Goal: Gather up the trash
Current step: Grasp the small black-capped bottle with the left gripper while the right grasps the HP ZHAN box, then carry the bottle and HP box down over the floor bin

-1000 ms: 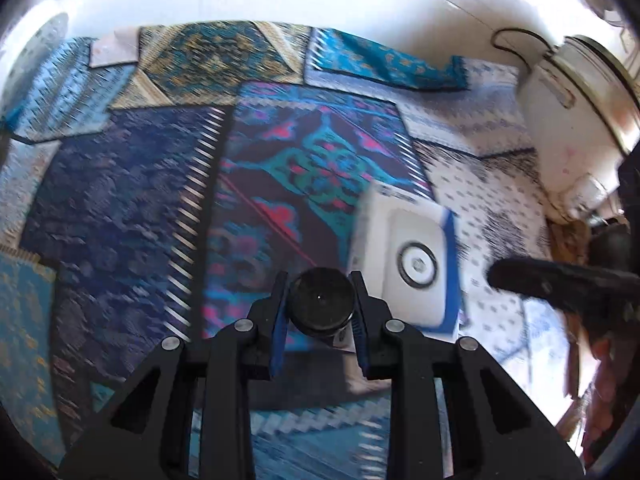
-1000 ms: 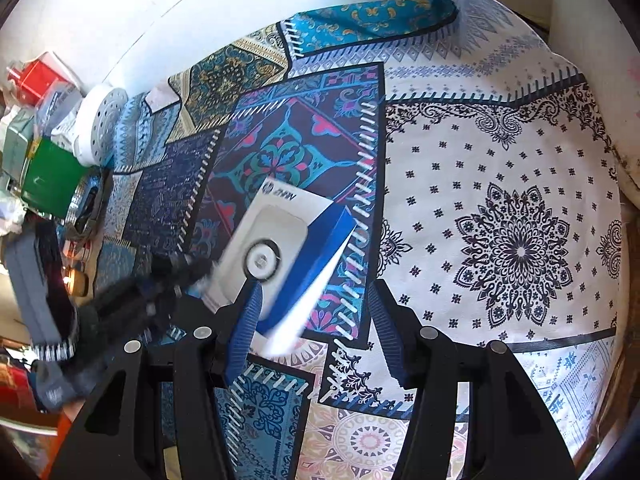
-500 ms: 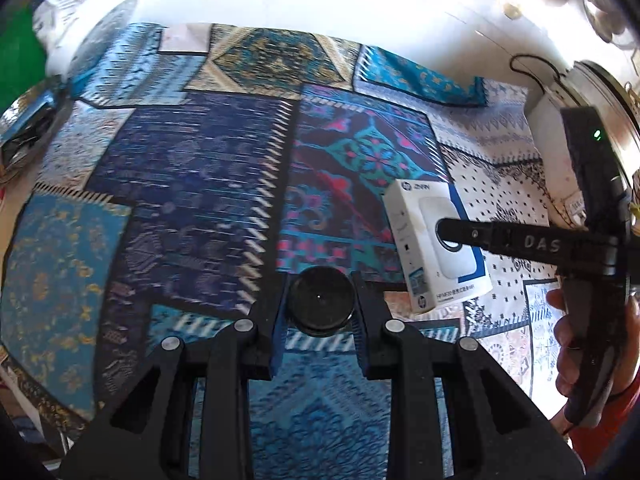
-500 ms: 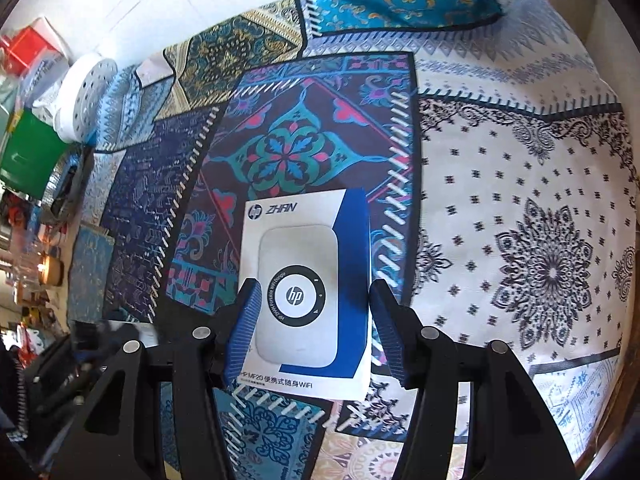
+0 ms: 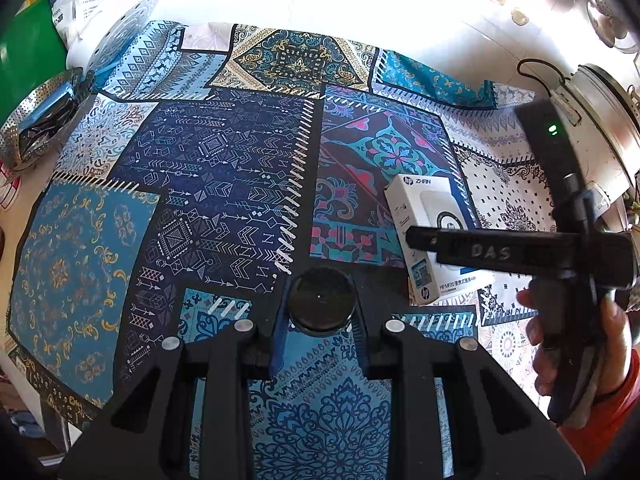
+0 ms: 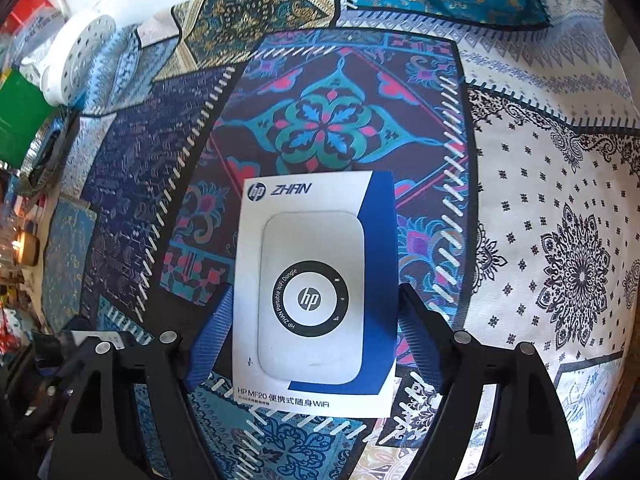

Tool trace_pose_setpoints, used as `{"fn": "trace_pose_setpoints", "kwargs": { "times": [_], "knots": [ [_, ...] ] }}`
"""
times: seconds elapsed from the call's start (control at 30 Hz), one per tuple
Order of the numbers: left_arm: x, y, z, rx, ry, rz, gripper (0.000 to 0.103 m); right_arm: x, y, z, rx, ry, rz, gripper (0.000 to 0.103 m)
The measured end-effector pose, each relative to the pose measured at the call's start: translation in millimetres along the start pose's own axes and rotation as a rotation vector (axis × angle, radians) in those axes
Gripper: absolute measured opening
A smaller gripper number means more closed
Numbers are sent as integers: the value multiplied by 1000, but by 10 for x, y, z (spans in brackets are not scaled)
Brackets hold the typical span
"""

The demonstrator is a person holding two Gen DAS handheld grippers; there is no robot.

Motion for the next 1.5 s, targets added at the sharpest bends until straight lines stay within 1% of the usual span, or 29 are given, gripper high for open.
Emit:
{"fn": "trace_pose_setpoints", "kwargs": {
  "times": [0.07,0.13,0.27,0.4,0.53,0.6,0.77,0.9,1.0,1.17,1.27,1.37,1.5],
  "knots": [
    [8,-5,-17,7,5,5,27,-3,3,11,-7,9,-2,78],
    [14,-4,-27,10,5,6,27,-14,19,-13,6,24,10,77],
    [21,39,-85,15,12,8,27,-38,93,-171,7,68,-3,75],
    [33,146,-184,20,40,-6,27,-85,170,-484,12,127,-49,75],
    [20,258,-337,22,85,-44,27,-156,127,-920,50,203,-104,75],
    [-9,312,-435,27,108,-64,27,-211,102,-1102,57,226,-135,75],
    [-141,408,-694,33,146,-78,27,-469,37,-1462,75,268,-183,75],
    [-386,462,-942,28,163,-39,27,-804,-27,-1644,96,298,-155,75],
    [-639,451,-1079,22,159,-2,27,-1137,-95,-1709,102,317,-114,75],
    [-1235,346,-1282,-11,131,68,27,-1814,-189,-1687,72,342,-15,75],
    [-1648,247,-1369,-18,91,94,27,-2261,-250,-1581,67,321,49,75],
    [-1987,203,-1433,-30,71,119,27,-2639,-306,-1471,69,293,104,75],
    [-2418,192,-1320,-53,15,124,27,-3082,-339,-1265,63,231,140,75]
  ]
}}
Point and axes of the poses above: each gripper's, at about its wrist camera, not at the fingertips, and z roughly the way its jaws point, y to its right, x to its top, the point moved 10 cm from there along z, roughly the way its jaws point, and after that the axes turned 2 degrees about -y, right-handed, at the moved point
